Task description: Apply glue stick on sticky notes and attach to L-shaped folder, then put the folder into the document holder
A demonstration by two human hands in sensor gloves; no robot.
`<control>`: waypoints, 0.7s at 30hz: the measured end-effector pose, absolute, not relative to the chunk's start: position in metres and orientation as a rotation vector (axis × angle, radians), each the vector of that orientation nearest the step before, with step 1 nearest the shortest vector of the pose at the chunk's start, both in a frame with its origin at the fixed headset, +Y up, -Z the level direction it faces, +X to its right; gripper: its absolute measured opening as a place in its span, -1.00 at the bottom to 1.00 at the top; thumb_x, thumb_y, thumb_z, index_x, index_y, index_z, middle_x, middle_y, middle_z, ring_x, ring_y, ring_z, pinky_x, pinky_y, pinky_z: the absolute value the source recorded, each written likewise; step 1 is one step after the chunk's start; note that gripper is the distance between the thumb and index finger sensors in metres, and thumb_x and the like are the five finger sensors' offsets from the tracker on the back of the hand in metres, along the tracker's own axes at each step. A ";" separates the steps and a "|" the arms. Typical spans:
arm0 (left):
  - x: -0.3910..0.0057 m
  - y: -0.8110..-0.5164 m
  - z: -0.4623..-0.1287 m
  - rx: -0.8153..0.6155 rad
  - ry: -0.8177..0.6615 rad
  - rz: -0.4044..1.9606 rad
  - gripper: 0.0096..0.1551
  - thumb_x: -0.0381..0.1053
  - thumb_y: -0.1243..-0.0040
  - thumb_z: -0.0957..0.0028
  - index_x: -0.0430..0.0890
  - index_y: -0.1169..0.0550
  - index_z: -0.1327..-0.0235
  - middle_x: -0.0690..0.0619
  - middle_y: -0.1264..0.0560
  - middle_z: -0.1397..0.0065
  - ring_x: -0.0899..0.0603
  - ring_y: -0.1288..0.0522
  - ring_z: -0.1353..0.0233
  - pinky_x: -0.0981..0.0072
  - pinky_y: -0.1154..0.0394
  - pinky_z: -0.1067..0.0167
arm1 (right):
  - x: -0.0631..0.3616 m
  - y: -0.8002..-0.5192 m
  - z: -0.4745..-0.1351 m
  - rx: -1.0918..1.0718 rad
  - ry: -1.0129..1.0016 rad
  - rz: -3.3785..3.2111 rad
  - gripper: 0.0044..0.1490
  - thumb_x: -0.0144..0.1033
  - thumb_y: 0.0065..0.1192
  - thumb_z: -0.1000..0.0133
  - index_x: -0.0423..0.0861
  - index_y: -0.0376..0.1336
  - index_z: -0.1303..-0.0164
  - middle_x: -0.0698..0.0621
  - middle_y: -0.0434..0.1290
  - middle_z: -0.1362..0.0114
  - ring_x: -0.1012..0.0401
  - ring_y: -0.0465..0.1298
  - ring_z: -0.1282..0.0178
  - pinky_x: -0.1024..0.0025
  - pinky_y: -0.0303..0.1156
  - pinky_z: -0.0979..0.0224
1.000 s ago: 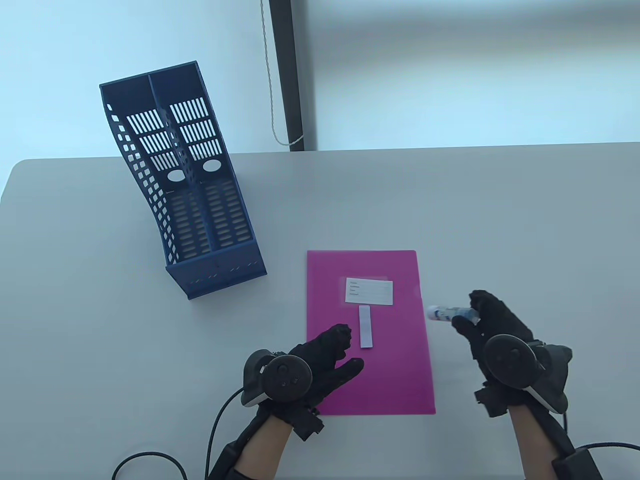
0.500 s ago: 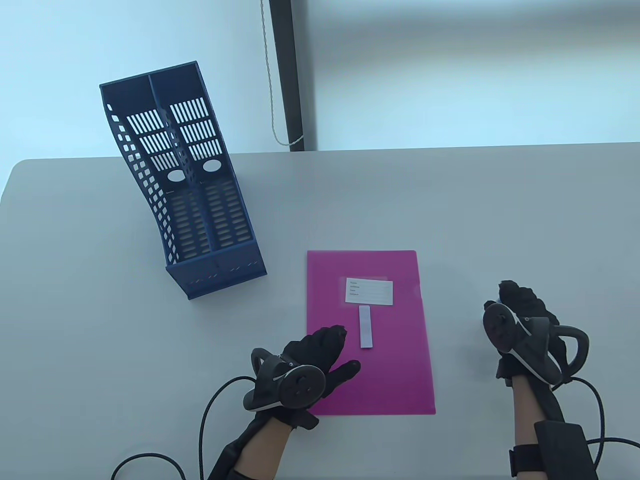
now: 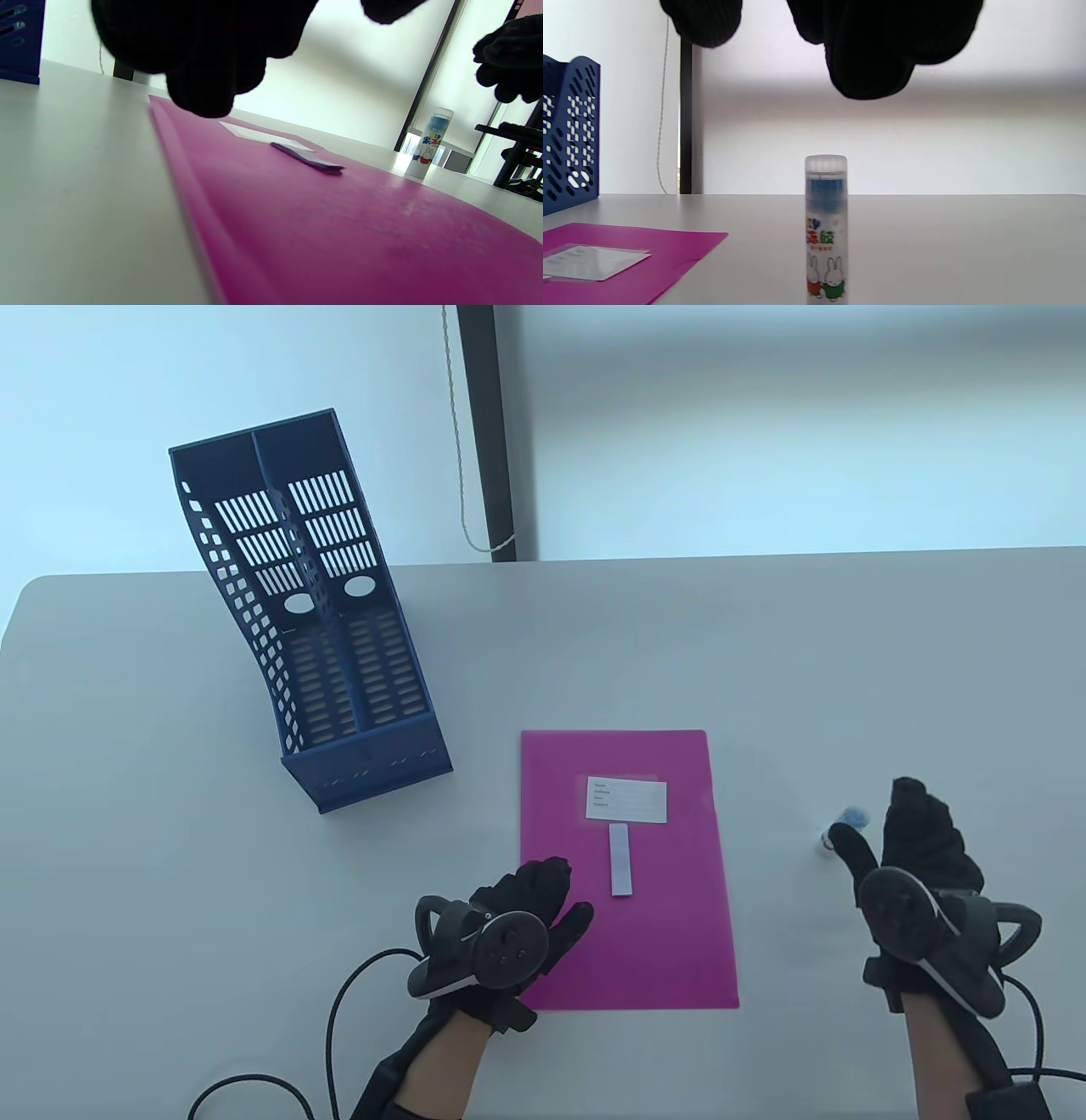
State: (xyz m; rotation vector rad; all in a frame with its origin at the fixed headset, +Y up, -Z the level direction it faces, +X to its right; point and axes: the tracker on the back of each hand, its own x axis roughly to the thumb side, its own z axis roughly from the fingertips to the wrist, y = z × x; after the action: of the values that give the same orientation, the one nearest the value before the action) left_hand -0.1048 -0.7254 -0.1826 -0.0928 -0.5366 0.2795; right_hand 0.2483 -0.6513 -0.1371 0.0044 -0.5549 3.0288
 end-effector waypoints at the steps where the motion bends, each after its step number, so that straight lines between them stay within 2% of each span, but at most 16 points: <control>1: -0.107 -0.726 -0.184 -0.108 -0.513 0.285 -0.27 0.11 0.21 -0.35 -0.44 -0.30 -0.49 -0.46 -0.46 -0.40 -0.40 -0.59 -0.20 0.04 -0.57 0.14 | 0.241 -0.655 -0.134 0.087 -0.491 3.029 -0.26 -0.05 0.13 -0.34 -0.31 0.18 -0.55 -0.29 0.52 -0.31 0.05 0.62 -0.05 0.22 0.52 -0.06; 3: -0.113 -0.730 -0.186 -0.152 -0.442 0.300 -0.25 0.09 0.21 -0.34 -0.49 -0.30 -0.48 -0.52 -0.46 -0.38 -0.42 -0.59 -0.18 0.11 -0.58 0.22 | 0.222 -0.675 -0.130 0.235 -0.223 3.069 -0.36 -0.18 0.15 -0.33 -0.26 0.24 -0.53 -0.27 0.54 -0.33 0.04 0.63 -0.07 0.21 0.53 -0.07; 5: -0.117 -0.733 -0.187 -0.211 -0.382 0.320 -0.22 0.09 0.23 -0.35 -0.53 -0.27 -0.49 -0.57 -0.43 -0.39 -0.45 -0.57 -0.19 0.14 -0.58 0.24 | 0.208 -0.694 -0.130 0.362 -0.023 3.105 -0.37 -0.27 0.14 -0.34 -0.19 0.18 -0.61 -0.25 0.47 -0.50 -0.03 0.56 -0.30 0.09 0.48 -0.24; 6: -0.118 -0.735 -0.188 -0.242 -0.364 0.337 -0.21 0.09 0.24 -0.35 -0.54 -0.25 -0.50 -0.58 -0.42 -0.40 -0.46 -0.56 -0.21 0.15 -0.57 0.24 | 0.202 -0.704 -0.130 0.434 0.071 3.111 -0.37 -0.33 0.13 -0.34 -0.14 0.15 -0.64 -0.23 0.40 -0.60 -0.08 0.48 -0.46 -0.06 0.40 -0.38; 8: -0.120 -0.739 -0.190 -0.280 -0.333 0.400 -0.19 0.09 0.26 -0.37 -0.55 -0.19 -0.54 -0.60 -0.34 -0.47 -0.51 -0.48 -0.29 0.10 -0.56 0.19 | 0.192 -0.720 -0.130 0.487 0.234 3.124 -0.36 -0.36 0.12 -0.34 -0.09 0.12 -0.67 -0.18 0.32 -0.70 -0.13 0.34 -0.63 -0.21 0.26 -0.50; 10: -0.123 -0.743 -0.192 -0.307 -0.299 0.456 -0.18 0.07 0.27 -0.37 -0.56 -0.14 -0.56 -0.62 -0.29 -0.51 -0.55 -0.40 -0.34 0.03 -0.54 0.13 | 0.186 -0.731 -0.132 0.528 0.334 3.129 -0.33 -0.36 0.13 -0.33 -0.07 0.10 -0.69 -0.16 0.25 -0.76 -0.16 0.21 -0.71 -0.28 0.16 -0.54; 13: -0.126 -0.746 -0.196 -0.325 -0.278 0.525 -0.17 0.08 0.28 -0.38 -0.57 -0.12 -0.57 -0.64 -0.26 -0.52 -0.56 -0.35 -0.34 0.08 -0.53 0.14 | 0.181 -0.744 -0.132 0.557 0.440 3.142 -0.32 -0.34 0.11 -0.34 -0.08 0.08 -0.70 -0.16 0.21 -0.78 -0.18 0.13 -0.76 -0.32 0.12 -0.56; 19: -0.128 -0.754 -0.204 -0.369 -0.210 0.712 -0.11 0.11 0.26 -0.38 -0.62 -0.10 -0.55 -0.68 -0.24 -0.47 -0.53 -0.38 -0.22 0.20 -0.54 0.22 | 0.177 -0.747 -0.129 0.559 0.454 3.166 -0.33 -0.41 0.08 -0.35 -0.10 0.04 -0.70 -0.19 0.14 -0.79 -0.21 0.11 -0.75 -0.32 0.13 -0.55; 21: -0.126 -0.754 -0.205 -0.374 -0.191 0.708 -0.09 0.12 0.24 -0.37 -0.63 -0.08 -0.54 -0.68 -0.23 -0.45 -0.53 -0.38 -0.20 0.21 -0.53 0.21 | 0.175 -0.748 -0.128 0.564 0.458 3.181 -0.33 -0.41 0.08 -0.34 -0.11 0.04 -0.70 -0.20 0.14 -0.79 -0.21 0.11 -0.75 -0.31 0.13 -0.56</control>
State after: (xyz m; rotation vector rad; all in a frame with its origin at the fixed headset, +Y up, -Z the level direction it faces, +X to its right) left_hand -0.1261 -0.7542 -0.2053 -0.3741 -0.1910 0.7076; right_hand 0.1753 -0.7478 -0.1284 0.5639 0.4579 3.1808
